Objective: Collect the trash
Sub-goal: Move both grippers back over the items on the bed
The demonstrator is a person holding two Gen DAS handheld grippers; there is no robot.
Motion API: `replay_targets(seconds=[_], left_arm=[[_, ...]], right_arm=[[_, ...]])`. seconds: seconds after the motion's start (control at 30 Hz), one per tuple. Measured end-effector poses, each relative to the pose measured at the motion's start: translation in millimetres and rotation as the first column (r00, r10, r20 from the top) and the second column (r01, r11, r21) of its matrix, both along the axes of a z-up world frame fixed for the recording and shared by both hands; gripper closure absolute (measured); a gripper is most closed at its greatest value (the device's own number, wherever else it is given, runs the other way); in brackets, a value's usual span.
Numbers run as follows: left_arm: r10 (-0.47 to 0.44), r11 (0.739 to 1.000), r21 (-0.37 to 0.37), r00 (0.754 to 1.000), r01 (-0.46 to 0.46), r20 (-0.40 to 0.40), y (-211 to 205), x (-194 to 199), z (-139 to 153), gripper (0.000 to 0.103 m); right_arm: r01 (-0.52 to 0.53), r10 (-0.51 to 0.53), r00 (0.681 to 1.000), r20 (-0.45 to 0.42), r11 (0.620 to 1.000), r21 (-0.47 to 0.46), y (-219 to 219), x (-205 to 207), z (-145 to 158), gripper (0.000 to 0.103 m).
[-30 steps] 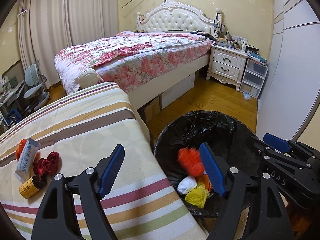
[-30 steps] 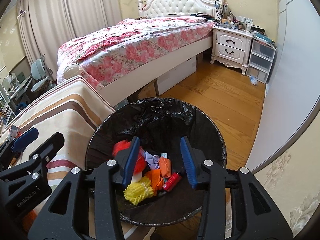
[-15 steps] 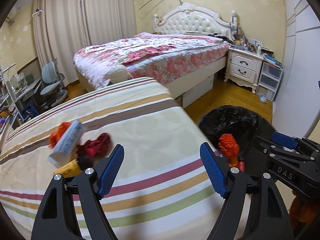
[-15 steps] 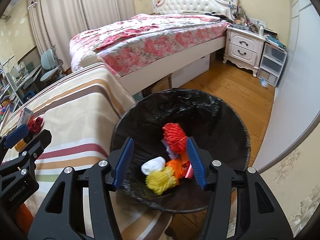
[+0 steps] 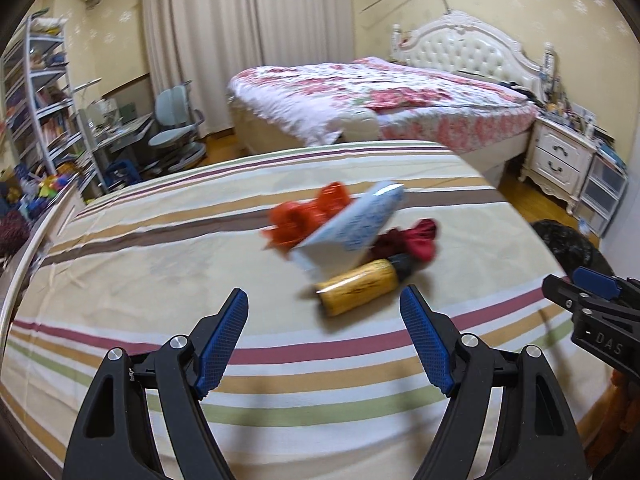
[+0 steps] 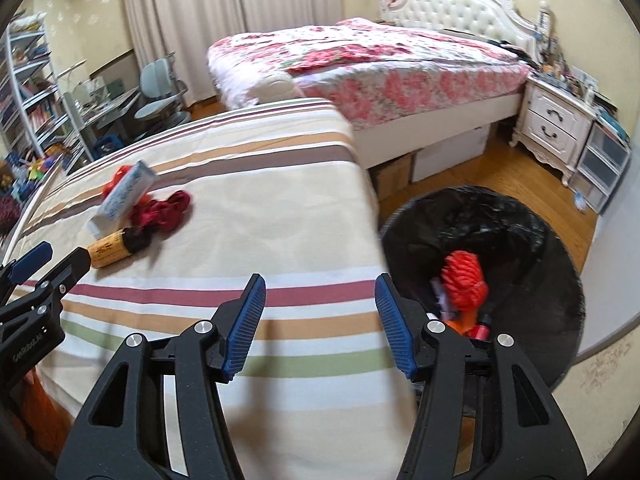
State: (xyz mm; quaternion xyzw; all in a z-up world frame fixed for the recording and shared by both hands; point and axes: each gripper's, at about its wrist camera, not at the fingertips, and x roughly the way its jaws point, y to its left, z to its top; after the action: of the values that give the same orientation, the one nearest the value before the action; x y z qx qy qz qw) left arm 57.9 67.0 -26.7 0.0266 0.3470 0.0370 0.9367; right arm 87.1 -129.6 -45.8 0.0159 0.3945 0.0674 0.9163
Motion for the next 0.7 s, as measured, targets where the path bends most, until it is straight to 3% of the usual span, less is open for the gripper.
replay_targets(seconds=[0.33, 0.7], left_arm=[[0.137, 0.990, -0.032, 0.990, -0.137, -0.025, 63, -6, -4, 0.027], [0.170, 0.983, -0.062, 0.985, -0.172, -0.033, 90, -8, -8, 0.027]], right_arm=[[-0.114, 0.113, 0.993, -0.025, 0.993, -0.016, 64, 17, 0, 0.047], [-0.136, 0.136, 0.991, -0.006, 0.991, 0.003, 99, 28, 13, 0.047]])
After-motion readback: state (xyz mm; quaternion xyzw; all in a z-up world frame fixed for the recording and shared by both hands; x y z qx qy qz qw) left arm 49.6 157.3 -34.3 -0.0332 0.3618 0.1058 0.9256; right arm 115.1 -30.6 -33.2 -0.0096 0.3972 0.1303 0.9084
